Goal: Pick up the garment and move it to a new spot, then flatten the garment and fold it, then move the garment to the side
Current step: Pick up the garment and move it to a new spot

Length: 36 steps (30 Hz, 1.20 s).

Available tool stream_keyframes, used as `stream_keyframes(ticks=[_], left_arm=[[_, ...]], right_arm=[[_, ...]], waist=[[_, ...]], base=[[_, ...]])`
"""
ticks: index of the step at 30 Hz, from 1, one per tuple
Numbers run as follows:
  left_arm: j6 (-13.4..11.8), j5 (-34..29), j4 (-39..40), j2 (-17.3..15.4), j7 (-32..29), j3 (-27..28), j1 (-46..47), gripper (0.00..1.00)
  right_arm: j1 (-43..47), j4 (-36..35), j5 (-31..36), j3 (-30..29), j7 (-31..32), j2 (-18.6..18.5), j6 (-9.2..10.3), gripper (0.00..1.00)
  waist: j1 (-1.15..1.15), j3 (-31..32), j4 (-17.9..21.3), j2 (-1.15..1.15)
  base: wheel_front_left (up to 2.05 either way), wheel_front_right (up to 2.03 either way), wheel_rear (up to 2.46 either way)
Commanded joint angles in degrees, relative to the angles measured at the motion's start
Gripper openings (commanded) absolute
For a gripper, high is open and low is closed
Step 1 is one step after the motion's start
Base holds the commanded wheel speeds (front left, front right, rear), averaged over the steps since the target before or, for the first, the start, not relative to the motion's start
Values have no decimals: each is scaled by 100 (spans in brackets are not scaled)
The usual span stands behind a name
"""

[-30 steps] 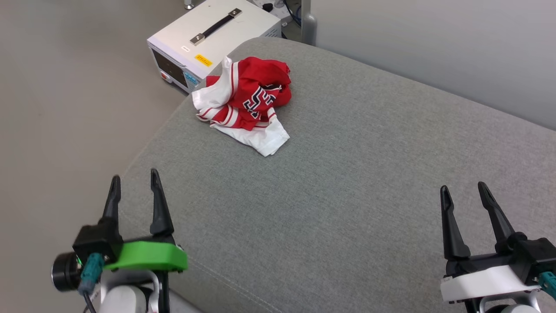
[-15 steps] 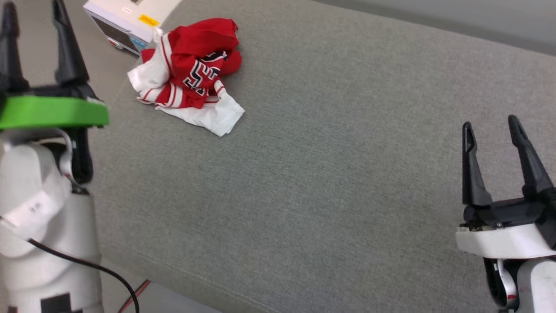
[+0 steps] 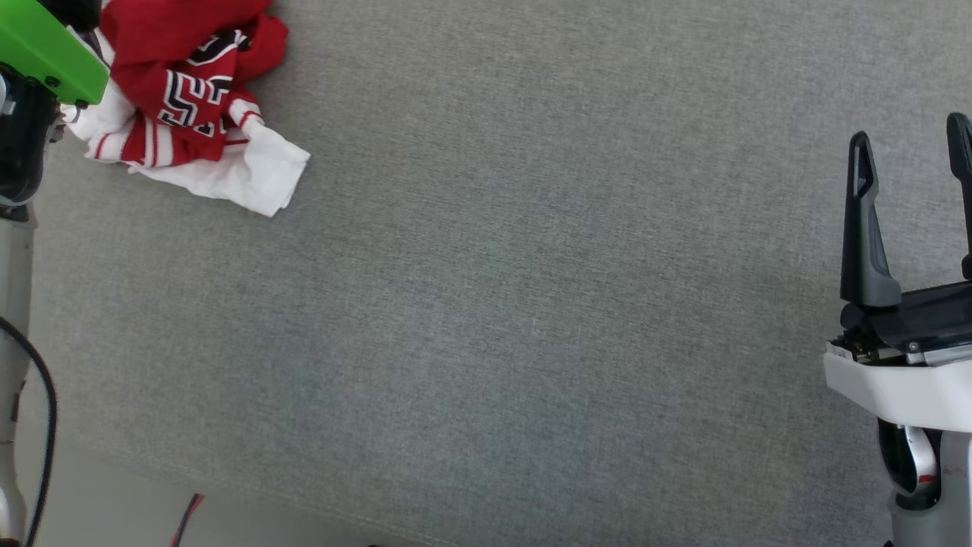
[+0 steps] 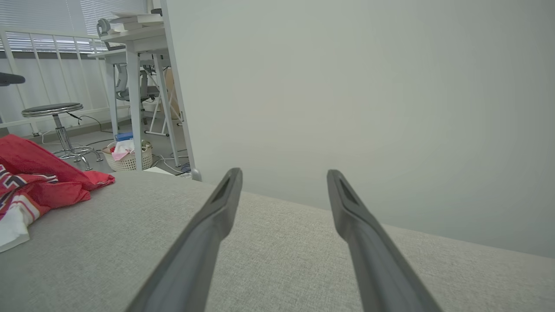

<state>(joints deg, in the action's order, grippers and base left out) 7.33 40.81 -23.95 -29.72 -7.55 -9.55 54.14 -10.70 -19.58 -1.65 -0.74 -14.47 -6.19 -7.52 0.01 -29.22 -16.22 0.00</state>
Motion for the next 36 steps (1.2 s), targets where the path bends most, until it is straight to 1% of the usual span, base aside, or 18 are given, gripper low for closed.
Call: stream_keyframes(ticks=[1,2,6,8,10,12,15,17,20,24,25,30,34,36], left_arm=[[14,309,-85,-172,-475,-154,132,100],[14,529,-115,-303,-857,-296,179,100],[15,963,-263,-693,-1856,-691,293,100],[15,1064,-398,-807,-2325,-899,291,100],[15,975,-538,-967,-2795,-1197,265,100],[15,961,-721,-1015,-3151,-1362,247,100],[15,895,-911,-992,-3551,-1651,206,100],[15,759,-916,-1029,-3816,-2003,135,100],[15,736,-894,-1039,-4135,-2418,15,100],[15,881,-917,-971,-4108,-2602,-12,100],[15,933,-980,-924,-3978,-2693,36,0],[15,1033,-1006,-941,-3456,-2620,281,0],[15,1001,-719,-1062,-3004,-2771,513,0],[15,936,-499,-1186,-2822,-2917,629,0]], right_arm=[[-121,-71,32,29,-52,-39,3,100],[-150,-101,34,42,-52,-44,3,100],[-221,-173,36,46,-52,-66,3,100],[-234,-182,40,28,-52,-79,3,100],[-242,-195,38,6,-52,-85,3,100],[-248,-212,32,-11,-52,-94,3,100],[-258,-232,30,-31,-52,-114,3,100],[-275,-234,29,-37,-52,-128,3,100],[-312,-228,26,-34,-52,-139,3,100],[-371,-212,6,-12,-52,-150,3,100],[-375,-187,-2,-12,-52,-143,3,100],[-306,-128,-33,-14,-52,-103,3,100],[-221,-76,-57,-26,-52,-27,3,100],[-162,-48,-69,-40,-52,18,3,100]], waist=[[-1,-349,346,0],[-1,-383,377,0],[-1,-516,484,0],[-1,-571,527,0],[-1,-624,562,0],[-1,-672,587,0],[-1,-739,598,0],[-1,-770,598,0],[-1,-811,590,0],[-1,-844,581,0],[-1,-787,563,0],[-1,-541,518,0],[-1,-202,488,0],[-1,-23,467,0]], base=[[0,0,0],[0,0,0],[0,0,0],[0,0,0],[0,0,0],[0,0,0],[0,0,0],[0,0,0],[0,0,0],[0,0,0],[0,0,0],[0,0,0],[0,0,0],[0,0,0]])
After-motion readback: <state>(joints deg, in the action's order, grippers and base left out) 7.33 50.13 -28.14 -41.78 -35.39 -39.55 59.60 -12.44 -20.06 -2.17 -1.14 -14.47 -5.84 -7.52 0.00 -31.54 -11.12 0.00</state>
